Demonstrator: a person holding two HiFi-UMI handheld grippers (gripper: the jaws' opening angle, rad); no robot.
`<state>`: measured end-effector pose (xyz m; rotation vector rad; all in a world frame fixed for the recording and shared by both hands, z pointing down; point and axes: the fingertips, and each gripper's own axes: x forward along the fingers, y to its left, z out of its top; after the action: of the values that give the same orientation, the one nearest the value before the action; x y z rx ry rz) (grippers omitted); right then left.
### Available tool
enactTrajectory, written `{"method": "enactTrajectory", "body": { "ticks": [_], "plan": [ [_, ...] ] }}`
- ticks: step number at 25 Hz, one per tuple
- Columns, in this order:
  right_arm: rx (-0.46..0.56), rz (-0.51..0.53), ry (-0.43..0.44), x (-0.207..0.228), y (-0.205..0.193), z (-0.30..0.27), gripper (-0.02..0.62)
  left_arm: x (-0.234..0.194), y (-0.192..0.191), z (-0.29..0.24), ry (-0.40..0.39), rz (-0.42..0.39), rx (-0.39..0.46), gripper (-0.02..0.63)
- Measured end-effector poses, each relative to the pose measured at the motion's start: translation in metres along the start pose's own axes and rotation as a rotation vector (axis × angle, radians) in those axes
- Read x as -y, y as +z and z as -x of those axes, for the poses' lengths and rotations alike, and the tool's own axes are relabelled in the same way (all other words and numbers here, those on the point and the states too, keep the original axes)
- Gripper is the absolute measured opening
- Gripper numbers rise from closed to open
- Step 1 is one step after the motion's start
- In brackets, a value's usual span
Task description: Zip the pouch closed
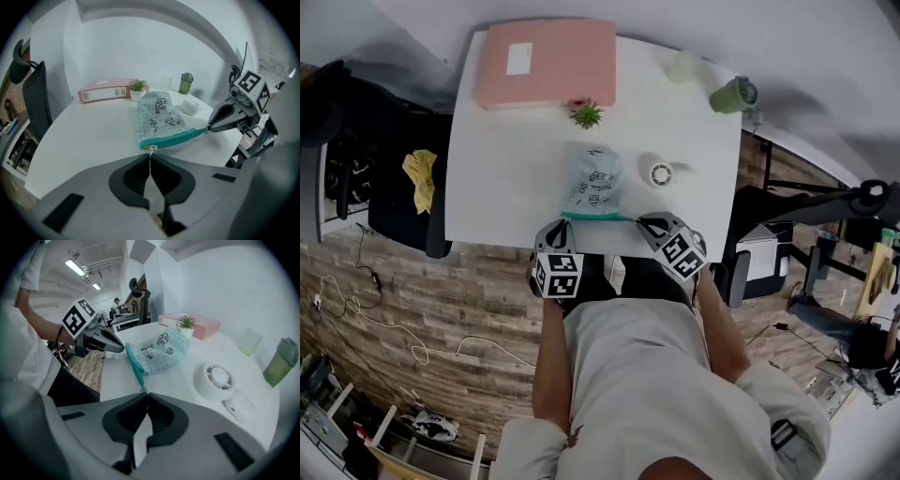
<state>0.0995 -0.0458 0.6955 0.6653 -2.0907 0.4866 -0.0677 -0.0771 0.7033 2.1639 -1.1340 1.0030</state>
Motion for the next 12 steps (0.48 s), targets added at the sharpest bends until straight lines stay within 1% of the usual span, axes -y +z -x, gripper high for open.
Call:
{"method": "enactTrajectory", "body": {
  "ticks": [8, 12],
  "plan": [
    [-0.019, -0.044, -0.078, 0.002, 0.003, -0.006, 0.005, -0.003, 0.002, -0.006, -0.086, -0.054, 0.021, -0.002],
    [-0.033, -0.041, -0.122, 0.002, 0.003, -0.011, 0.006, -0.005, -0.001, -0.009, -0.113, -0.066, 0.025, -0.002]
  ]
}}
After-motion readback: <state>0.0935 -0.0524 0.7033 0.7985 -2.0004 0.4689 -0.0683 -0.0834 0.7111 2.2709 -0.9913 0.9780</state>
